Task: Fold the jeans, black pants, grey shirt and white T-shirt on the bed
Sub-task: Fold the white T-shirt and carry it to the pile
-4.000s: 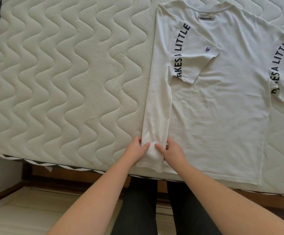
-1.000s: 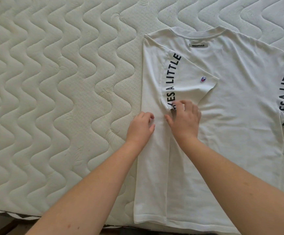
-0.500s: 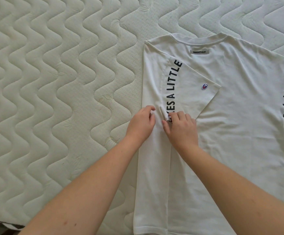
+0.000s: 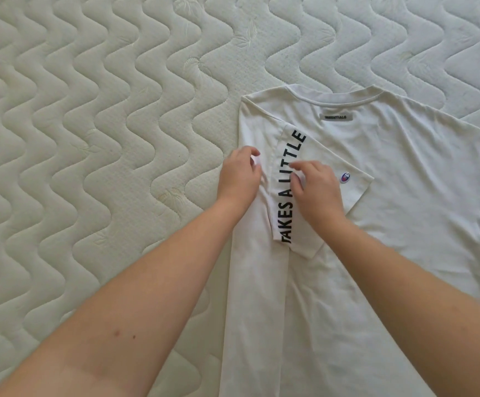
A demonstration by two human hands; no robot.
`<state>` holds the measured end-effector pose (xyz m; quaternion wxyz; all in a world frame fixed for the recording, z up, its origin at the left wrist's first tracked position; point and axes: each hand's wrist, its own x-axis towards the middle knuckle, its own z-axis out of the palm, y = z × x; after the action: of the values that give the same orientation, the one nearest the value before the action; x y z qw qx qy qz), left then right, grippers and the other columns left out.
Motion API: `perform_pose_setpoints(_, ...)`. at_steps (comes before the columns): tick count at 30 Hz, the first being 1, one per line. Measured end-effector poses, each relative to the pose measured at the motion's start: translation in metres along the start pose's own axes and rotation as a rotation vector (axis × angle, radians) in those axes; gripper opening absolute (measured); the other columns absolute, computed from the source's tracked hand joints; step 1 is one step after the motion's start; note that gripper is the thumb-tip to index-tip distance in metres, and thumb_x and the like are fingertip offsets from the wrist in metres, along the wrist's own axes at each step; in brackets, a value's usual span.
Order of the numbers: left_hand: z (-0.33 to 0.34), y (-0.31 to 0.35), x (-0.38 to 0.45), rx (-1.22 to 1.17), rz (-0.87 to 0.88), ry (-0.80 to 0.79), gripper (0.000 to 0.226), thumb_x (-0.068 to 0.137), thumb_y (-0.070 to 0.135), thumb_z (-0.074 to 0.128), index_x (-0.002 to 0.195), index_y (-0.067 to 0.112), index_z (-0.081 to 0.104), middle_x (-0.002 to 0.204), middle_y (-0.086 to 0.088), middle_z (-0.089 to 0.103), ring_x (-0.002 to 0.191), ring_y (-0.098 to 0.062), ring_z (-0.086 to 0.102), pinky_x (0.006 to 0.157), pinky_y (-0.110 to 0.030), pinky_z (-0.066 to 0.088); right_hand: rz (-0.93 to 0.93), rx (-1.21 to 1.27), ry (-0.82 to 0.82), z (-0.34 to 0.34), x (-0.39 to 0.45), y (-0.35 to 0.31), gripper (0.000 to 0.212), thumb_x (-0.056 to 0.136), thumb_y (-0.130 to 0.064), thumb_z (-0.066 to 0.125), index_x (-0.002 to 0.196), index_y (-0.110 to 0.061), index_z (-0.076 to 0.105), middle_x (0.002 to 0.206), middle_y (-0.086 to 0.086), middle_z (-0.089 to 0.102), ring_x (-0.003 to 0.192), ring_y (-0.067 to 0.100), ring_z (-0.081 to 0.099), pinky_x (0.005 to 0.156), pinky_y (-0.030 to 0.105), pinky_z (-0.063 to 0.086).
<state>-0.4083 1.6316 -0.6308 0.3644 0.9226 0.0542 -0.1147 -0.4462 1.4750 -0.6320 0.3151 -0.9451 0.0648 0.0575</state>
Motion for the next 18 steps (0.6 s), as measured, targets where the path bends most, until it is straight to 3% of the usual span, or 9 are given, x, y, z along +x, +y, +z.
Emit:
perform_pose_setpoints(4, -0.013, -0.008, 0.056, 0.091, 0.035, 0.004, 0.036, 0.097, 0.011, 0.05, 0.133, 0.011, 0.054, 0.128, -0.014, 0.045, 0.116, -0.027, 0.048, 0.104, -0.034, 0.038, 0.021, -0.039, -0.082, -0.006, 0.056, 0.0, 0.044, 0.096, -0.025, 0.052, 0.14, -0.021, 0.048, 0.139, 0.001, 0.05, 0.13, 0.024, 0.04, 0.107, 0.035, 0.026)
perform_pose_setpoints(8, -0.029, -0.002, 0.119, 0.076, 0.042, -0.077, 0.032, 0.096, 0.014, 0.054, 0.128, 0.015, 0.054, 0.126, -0.01, 0.043, 0.103, -0.02, 0.052, 0.097, -0.022, 0.036, 0.062, -0.118, -0.145, -0.002, 0.095, 0.0, 0.05, 0.098, -0.033, 0.05, 0.145, -0.025, 0.038, 0.146, 0.001, 0.042, 0.138, 0.025, 0.031, 0.111, 0.04, 0.022)
perform_pose_setpoints(11, -0.039, 0.005, 0.152, 0.163, 0.067, -0.144, 0.022, 0.091, 0.018, 0.064, 0.113, 0.014, 0.061, 0.093, 0.001, 0.055, 0.079, -0.011, 0.051, 0.075, -0.016, 0.037, 0.148, -0.095, -0.097, 0.001, 0.115, -0.002, 0.031, 0.094, -0.04, 0.054, 0.123, -0.028, 0.054, 0.122, -0.001, 0.058, 0.122, 0.025, 0.044, 0.097, 0.038, 0.028)
perform_pose_setpoints(14, -0.044, 0.007, 0.169, 0.188, 0.066, -0.167, 0.016, 0.083, 0.018, 0.074, 0.097, 0.015, 0.065, 0.079, 0.004, 0.056, 0.076, -0.013, 0.053, 0.067, -0.02, 0.038, 0.237, -0.067, -0.079, 0.003, 0.126, -0.004, 0.011, 0.091, -0.042, 0.061, 0.091, -0.032, 0.056, 0.102, -0.006, 0.064, 0.109, 0.023, 0.053, 0.086, 0.035, 0.027)
perform_pose_setpoints(18, -0.039, 0.003, 0.172, 0.133, 0.039, -0.142, 0.015, 0.081, 0.017, 0.077, 0.089, 0.019, 0.064, 0.074, 0.009, 0.056, 0.074, -0.011, 0.053, 0.064, -0.016, 0.037, 0.228, -0.078, -0.013, 0.008, 0.124, -0.001, 0.013, 0.091, -0.041, 0.061, 0.088, -0.031, 0.055, 0.099, -0.005, 0.064, 0.104, 0.022, 0.053, 0.085, 0.036, 0.027)
